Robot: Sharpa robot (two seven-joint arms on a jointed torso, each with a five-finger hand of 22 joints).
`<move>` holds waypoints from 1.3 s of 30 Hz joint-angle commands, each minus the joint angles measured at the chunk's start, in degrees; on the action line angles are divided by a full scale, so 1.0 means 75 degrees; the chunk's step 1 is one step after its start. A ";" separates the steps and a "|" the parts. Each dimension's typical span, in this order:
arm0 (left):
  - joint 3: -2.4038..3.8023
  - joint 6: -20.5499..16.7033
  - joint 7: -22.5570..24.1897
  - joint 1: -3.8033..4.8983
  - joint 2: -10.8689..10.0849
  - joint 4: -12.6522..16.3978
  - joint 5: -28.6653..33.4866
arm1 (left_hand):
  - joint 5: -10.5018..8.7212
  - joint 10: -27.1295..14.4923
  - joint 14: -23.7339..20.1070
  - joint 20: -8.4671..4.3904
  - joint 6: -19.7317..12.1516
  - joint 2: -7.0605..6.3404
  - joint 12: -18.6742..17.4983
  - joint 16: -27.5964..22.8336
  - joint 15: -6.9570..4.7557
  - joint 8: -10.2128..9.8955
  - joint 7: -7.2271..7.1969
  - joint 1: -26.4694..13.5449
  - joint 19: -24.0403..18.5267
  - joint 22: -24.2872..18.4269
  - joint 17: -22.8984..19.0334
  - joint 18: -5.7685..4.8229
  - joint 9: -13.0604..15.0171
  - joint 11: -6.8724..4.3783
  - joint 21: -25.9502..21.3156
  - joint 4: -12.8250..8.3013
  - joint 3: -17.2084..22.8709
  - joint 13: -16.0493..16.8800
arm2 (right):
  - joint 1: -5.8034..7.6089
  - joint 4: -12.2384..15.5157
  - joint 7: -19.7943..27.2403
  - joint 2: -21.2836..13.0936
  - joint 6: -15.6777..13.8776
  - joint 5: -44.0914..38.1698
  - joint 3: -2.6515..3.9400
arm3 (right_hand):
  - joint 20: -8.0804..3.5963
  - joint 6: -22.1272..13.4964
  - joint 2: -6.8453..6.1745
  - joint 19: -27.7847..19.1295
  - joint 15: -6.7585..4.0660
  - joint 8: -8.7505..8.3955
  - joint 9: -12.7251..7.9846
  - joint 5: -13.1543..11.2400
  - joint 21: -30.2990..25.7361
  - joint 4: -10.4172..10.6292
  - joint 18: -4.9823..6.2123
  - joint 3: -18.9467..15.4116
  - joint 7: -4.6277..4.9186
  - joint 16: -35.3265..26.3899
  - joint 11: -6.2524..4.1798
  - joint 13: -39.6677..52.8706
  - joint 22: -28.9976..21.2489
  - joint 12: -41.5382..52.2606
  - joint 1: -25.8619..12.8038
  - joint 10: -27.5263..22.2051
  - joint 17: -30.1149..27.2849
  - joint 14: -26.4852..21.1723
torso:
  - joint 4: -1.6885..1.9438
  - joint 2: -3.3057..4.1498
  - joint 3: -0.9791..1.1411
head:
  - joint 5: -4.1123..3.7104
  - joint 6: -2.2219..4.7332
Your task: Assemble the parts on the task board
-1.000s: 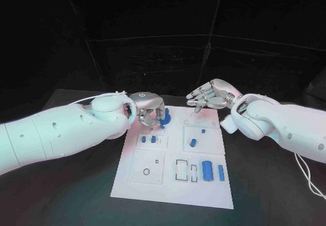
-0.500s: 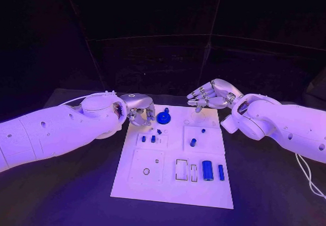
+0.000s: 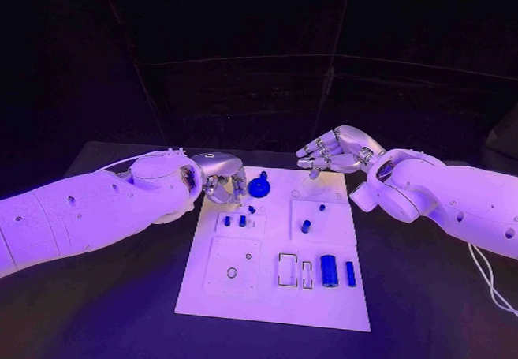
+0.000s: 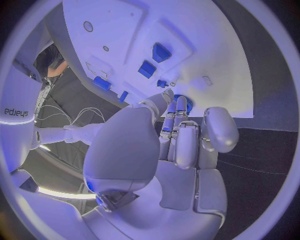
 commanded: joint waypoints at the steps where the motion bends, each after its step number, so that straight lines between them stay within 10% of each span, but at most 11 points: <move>1: 0.0006 -0.0055 0.0068 0.0004 -0.0014 -0.0006 0.0068 | -0.0047 -0.0036 0.0238 0.0002 -0.0038 -0.0008 -0.0075 0.0003 0.0014 -0.0079 0.0054 -0.0110 0.0007 0.0002 -0.0023 -0.0143 -0.0015 0.0047 -0.0015 -0.0035 0.0034 -0.0013 | 0.0012 0.0022 0.0024 -0.0007 0.0028 -0.0061 0.0004 | 0.0038 -0.0031 0.0047 -0.0004 -0.0013 0.0013 -0.0001 0.0043 -0.0047 -0.0044 0.0033 -0.0008 -0.0003 -0.0040 0.0002 -0.0007 -0.0009 -0.0019 -0.0007 -0.0043 -0.0012 -0.0018 | 0.0008 -0.0003 -0.0002 | -0.0012 -0.0002; 13: 0.0003 -0.0112 0.0637 0.0005 0.0095 -0.0105 0.0465 | -0.0076 -0.0754 -0.0023 0.0127 -0.0415 -0.0271 -0.0365 -0.0348 0.0155 -0.0447 0.0086 -0.0375 -0.0438 -0.0792 -0.0660 0.0061 -0.0033 0.0210 -0.1105 -0.0072 -0.0386 -0.0013 | 0.0012 0.0010 -0.0001 0.0014 0.0051 -0.0093 0.0004 | 0.0038 -0.0032 0.0048 -0.0002 -0.0014 0.0012 -0.0001 0.0040 -0.0049 -0.0050 0.0033 -0.0006 -0.0003 -0.0043 0.0001 -0.0009 -0.0011 -0.0020 0.0000 -0.0044 -0.0013 -0.0017 | 0.0001 0.0002 -0.0004 | -0.0012 0.0006; 39: -0.0311 0.0232 0.0938 0.0005 0.0688 -0.0744 -0.0076 | -0.0038 -0.0752 -0.0087 0.0138 0.0142 0.0140 -0.0020 -0.0318 0.0147 -0.0242 -0.0100 0.0059 -0.0441 -0.0796 -0.0727 0.0072 0.0053 0.0189 -0.1187 -0.0364 -0.0462 0.0032 | 0.0014 0.0055 -0.0030 0.0012 0.0061 -0.0097 0.0003 | 0.0038 -0.0032 0.0048 -0.0002 -0.0014 0.0012 -0.0001 0.0040 -0.0049 -0.0050 0.0033 -0.0006 -0.0003 -0.0043 0.0001 -0.0009 -0.0011 -0.0020 0.0000 -0.0044 -0.0013 -0.0017 | 0.0005 0.0000 -0.0010 | -0.0048 -0.0013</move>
